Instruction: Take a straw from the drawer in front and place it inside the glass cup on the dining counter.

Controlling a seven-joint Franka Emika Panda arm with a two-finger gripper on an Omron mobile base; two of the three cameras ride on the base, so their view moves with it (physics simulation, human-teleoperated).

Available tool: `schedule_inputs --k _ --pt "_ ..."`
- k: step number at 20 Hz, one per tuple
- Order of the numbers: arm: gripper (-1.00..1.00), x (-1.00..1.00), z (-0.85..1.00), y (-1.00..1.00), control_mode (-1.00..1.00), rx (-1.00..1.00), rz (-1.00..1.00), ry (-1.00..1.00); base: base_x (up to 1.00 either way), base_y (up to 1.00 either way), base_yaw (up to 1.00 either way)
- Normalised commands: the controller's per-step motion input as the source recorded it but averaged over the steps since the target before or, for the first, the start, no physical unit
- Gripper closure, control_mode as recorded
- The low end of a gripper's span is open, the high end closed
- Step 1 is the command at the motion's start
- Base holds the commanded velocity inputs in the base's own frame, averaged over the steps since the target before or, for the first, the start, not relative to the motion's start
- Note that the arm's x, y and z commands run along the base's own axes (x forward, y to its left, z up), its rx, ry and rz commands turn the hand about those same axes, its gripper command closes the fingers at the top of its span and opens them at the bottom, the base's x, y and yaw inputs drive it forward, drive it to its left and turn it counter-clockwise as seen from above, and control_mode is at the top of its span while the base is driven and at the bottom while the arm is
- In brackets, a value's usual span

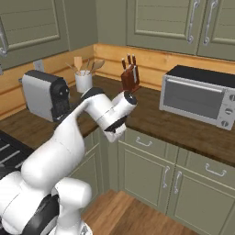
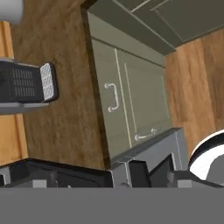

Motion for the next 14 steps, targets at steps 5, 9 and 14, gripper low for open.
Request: schedule_inputs --k 5,9,14 --pt "-1.0 0.16 -0.95 -0.04 -1.0 0.37 0.0 -0.02 0.0 0.0 0.0" --pt "-1.0 0.0 -0.73 0.04 -1.0 0.26 0.03 -0.18 0.0 0.0 0.0" --pt "-1.0 0.0 -0.56 0.19 -1.0 0.19 0.05 -0.28 0.0 0.0 0.0"
